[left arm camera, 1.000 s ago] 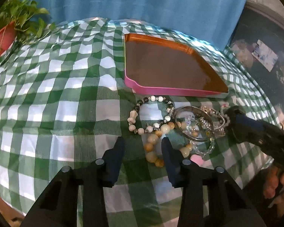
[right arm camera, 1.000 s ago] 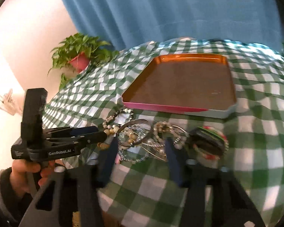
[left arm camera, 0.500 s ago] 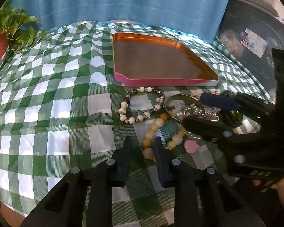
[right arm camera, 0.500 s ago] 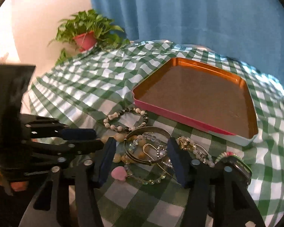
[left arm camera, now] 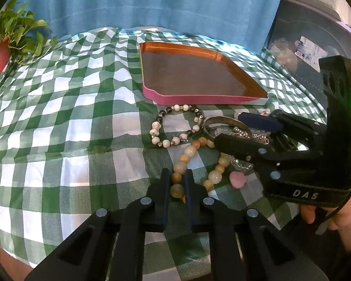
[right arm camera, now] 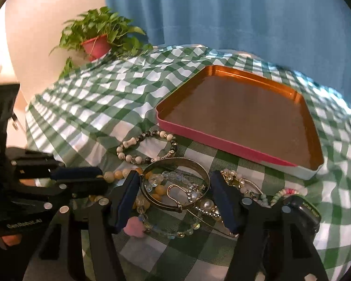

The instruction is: Organize jewelry

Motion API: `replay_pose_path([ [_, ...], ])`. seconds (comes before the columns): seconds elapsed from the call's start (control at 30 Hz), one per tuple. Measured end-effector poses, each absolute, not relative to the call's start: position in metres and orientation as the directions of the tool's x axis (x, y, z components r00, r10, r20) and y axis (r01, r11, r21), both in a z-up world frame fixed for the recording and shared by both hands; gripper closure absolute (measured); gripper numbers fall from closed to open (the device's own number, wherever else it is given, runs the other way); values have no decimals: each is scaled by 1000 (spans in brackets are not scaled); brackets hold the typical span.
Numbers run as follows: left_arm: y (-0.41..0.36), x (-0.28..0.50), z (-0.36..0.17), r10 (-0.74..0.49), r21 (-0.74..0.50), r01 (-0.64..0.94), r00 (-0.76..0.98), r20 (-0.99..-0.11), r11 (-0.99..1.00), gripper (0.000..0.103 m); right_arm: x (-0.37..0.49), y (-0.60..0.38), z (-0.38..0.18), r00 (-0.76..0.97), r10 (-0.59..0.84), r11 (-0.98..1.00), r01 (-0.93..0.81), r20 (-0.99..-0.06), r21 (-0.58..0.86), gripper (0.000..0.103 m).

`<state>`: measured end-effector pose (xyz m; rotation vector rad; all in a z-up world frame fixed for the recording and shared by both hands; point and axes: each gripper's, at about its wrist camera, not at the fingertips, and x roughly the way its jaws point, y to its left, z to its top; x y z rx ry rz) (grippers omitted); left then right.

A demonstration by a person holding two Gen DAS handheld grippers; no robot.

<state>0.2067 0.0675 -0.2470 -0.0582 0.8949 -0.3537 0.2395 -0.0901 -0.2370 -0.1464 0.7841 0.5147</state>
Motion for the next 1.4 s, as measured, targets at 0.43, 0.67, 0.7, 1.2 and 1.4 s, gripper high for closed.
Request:
replay_pose_path([
  [0.43,91,198,-233,-360,-277,230,608,-707,933,90,199,-143,-183,716,396,898,-433,-575,79,45],
  [0.67,54,185,-238,-265,-109,281,609,-748,954,57,171,-171,-207,684,347,920,-380,-641,92,45],
  [0.7,53,186,-239,-266,-111,282,603,-752,953,43,170,-172,-212,674,355,919,-380,-648,107,45],
  [1.2,78,197,-249,-158,-77,154,632,-759,985,90,164,-148,-251,622,276,910,-414,-733,-9,42],
  [1.4,79,199,-250,-177,-100,156,635,-752,983,90,170,-141,-255,638,243,918,-395,-731,-41,36],
])
